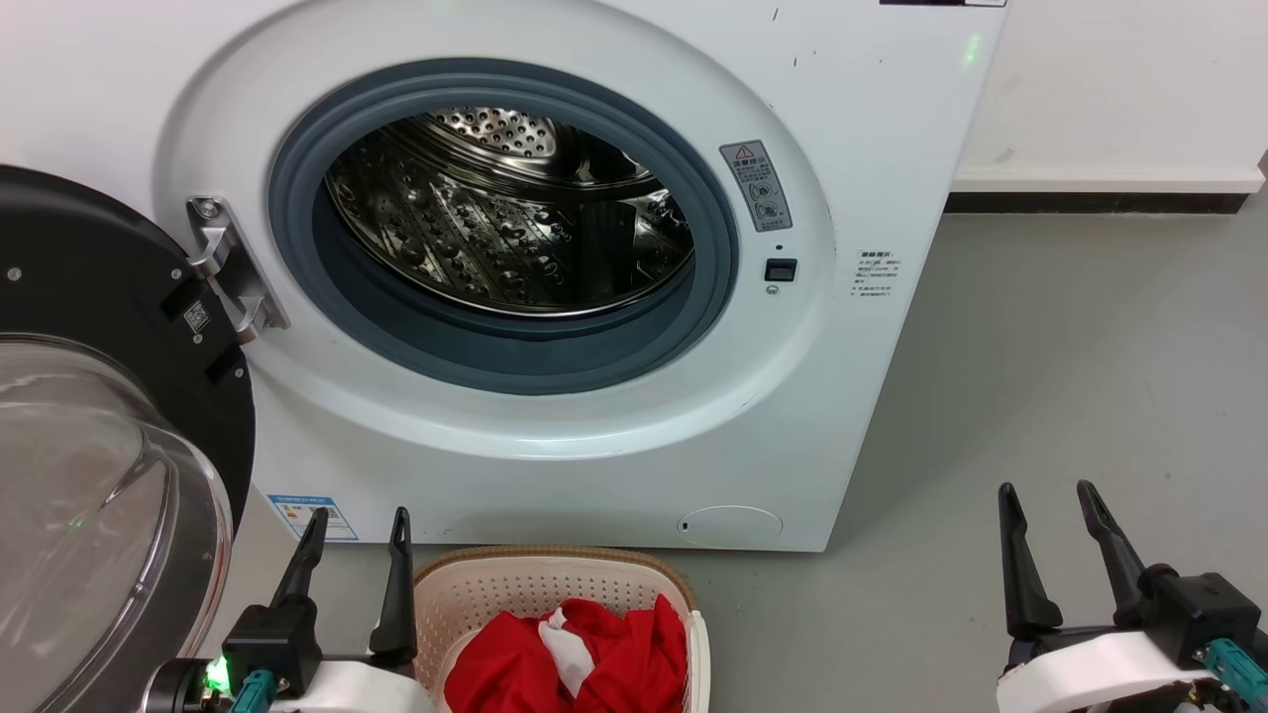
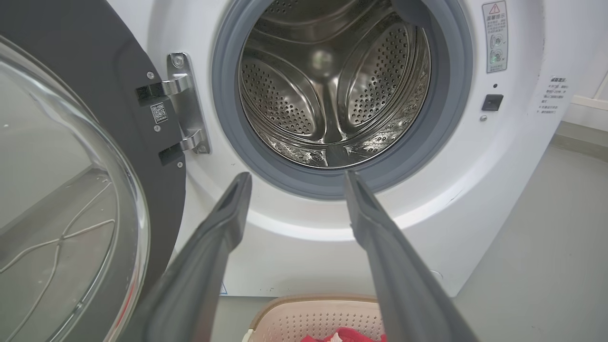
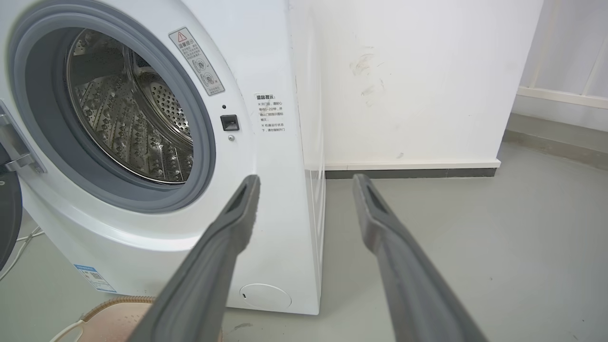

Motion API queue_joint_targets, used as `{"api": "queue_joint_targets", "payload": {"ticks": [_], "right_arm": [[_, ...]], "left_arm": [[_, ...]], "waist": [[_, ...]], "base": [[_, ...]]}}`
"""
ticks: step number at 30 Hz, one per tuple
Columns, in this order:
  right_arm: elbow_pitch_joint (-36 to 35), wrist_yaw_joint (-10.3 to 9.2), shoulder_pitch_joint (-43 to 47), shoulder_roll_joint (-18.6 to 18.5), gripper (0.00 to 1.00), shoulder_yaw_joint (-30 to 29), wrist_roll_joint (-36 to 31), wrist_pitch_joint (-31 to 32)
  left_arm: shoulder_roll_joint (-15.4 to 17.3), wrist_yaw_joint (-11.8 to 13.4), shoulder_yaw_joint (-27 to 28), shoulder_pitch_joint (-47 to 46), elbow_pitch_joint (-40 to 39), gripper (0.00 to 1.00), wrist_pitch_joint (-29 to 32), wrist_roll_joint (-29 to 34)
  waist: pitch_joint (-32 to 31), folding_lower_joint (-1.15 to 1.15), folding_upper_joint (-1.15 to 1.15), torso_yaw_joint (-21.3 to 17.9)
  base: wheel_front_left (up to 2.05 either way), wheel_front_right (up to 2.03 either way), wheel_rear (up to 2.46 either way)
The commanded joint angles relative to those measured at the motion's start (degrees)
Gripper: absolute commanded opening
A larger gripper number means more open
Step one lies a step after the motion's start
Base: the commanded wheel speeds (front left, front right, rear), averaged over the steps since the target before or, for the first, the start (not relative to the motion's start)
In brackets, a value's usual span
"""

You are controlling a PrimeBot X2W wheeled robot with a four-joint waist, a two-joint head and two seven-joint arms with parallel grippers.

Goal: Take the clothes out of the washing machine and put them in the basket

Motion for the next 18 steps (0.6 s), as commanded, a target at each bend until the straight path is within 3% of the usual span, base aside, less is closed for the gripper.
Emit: {"api": "queue_joint_targets", "payload": {"ticks": [1, 9, 10, 15, 18], "right_arm": [[-0.22, -0.04, 0.04, -0.04, 1.00, 0.03, 0.06, -0.13], [-0.11, -0.04, -0.23, -0.04, 1.00, 0.03, 0.01, -0.13], [0.05, 0.00, -0.02, 0.00, 0.00, 0.01, 0.06, 0.00], [2.21, 0.00, 0.61, 0.15, 0.00, 0.03, 0.12, 0.17], [2.44, 0.00, 0.15, 0.15, 0.00, -0.17, 3.75, 1.12]], "left_arm": [[-0.02, -0.19, 0.18, -0.12, 0.09, 1.00, -0.15, 0.24], [-0.22, -0.50, 0.27, -0.49, -0.20, 1.00, -0.15, 0.50], [-0.24, -0.48, 0.34, -0.05, -0.09, 0.00, 0.00, 0.19], [-0.60, -0.46, 0.35, 0.76, 2.15, 0.00, 0.36, 0.01], [-0.61, -0.61, 1.13, -0.18, 2.90, 0.00, 1.73, -3.51]], "waist": [[0.01, 0.00, 0.00, 0.02], [0.03, 0.00, 0.00, 0.00], [0.03, 0.00, 0.00, 0.01], [0.04, 0.00, 0.00, 0.01], [0.03, 0.00, 0.00, 0.00]], "base": [[0.00, 0.00, 0.00], [0.00, 0.00, 0.00], [0.00, 0.00, 0.00], [0.00, 0.00, 0.00], [0.00, 0.00, 0.00]]}}
